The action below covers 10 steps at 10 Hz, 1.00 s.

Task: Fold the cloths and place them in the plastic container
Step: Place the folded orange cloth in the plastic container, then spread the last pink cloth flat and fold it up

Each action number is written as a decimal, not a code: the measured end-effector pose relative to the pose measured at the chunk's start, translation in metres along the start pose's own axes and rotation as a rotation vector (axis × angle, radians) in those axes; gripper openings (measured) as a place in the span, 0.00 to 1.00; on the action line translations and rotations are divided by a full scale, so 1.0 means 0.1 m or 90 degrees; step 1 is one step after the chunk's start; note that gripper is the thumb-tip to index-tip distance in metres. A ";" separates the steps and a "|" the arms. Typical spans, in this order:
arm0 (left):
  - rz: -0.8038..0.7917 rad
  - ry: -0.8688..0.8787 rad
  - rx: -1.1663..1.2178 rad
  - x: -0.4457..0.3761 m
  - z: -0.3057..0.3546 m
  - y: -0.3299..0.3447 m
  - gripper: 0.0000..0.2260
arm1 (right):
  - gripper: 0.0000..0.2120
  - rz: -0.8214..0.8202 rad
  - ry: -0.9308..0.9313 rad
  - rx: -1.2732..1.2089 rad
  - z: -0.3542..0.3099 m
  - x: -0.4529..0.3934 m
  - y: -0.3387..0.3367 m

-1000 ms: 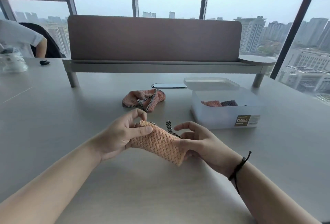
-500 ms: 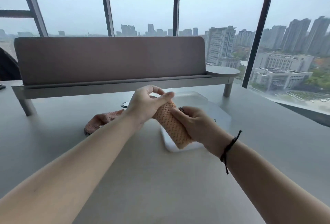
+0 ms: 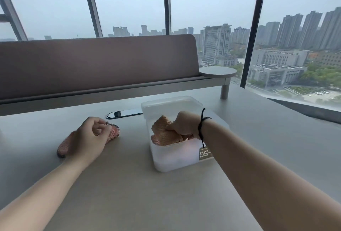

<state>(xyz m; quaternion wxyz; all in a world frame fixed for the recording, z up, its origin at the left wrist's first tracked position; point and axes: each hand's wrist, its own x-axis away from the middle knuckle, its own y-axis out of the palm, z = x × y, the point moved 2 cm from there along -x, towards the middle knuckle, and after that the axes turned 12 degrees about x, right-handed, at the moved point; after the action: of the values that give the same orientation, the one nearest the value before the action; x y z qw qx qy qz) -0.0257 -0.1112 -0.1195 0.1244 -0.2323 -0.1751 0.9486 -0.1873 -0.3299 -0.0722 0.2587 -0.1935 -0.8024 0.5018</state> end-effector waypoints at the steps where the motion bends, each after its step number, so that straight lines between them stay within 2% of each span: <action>1: 0.012 0.058 -0.136 0.02 -0.26 -0.21 0.09 | 0.16 -0.060 -0.014 0.068 -0.08 -0.01 0.06; 2: -0.012 0.074 -0.210 0.02 -0.43 -0.30 0.10 | 0.15 -0.068 -0.031 0.193 -0.13 -0.04 0.15; 3: -0.094 0.020 -0.268 0.07 -0.59 -0.31 0.19 | 0.18 0.010 -0.007 0.260 -0.11 -0.06 0.15; 4: -0.166 0.007 -0.288 0.12 -0.68 -0.32 0.23 | 0.19 0.192 0.004 0.173 -0.13 -0.02 0.03; 5: -0.180 0.058 -0.292 0.18 -0.70 -0.38 0.24 | 0.10 0.395 -0.053 0.134 -0.35 0.24 0.03; 6: -0.164 0.071 -0.247 0.31 -0.69 -0.49 0.20 | 0.10 0.424 -0.217 0.073 -0.74 0.59 0.31; 7: -0.182 0.123 -0.179 0.48 -0.65 -0.63 0.15 | 0.15 0.346 -0.321 0.127 -1.06 0.76 0.86; 8: -0.223 0.149 -0.113 0.67 -0.64 -0.82 0.08 | 0.24 0.288 -0.350 0.162 -1.24 0.71 1.39; 9: -0.225 0.187 -0.050 0.81 -0.67 -0.96 0.09 | 0.24 0.244 -0.365 0.181 -1.28 0.61 1.65; 10: -0.232 0.224 -0.008 0.82 -0.66 -0.94 0.06 | 0.15 0.293 -0.383 0.189 -1.25 0.59 1.65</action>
<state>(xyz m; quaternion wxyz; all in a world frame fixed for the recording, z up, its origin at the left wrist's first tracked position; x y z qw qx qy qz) -0.0496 0.0186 -0.1701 0.3203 -0.3589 -0.1959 0.8545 -0.1493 -0.1385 -0.1631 -0.0814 -0.1732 -0.6967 0.6914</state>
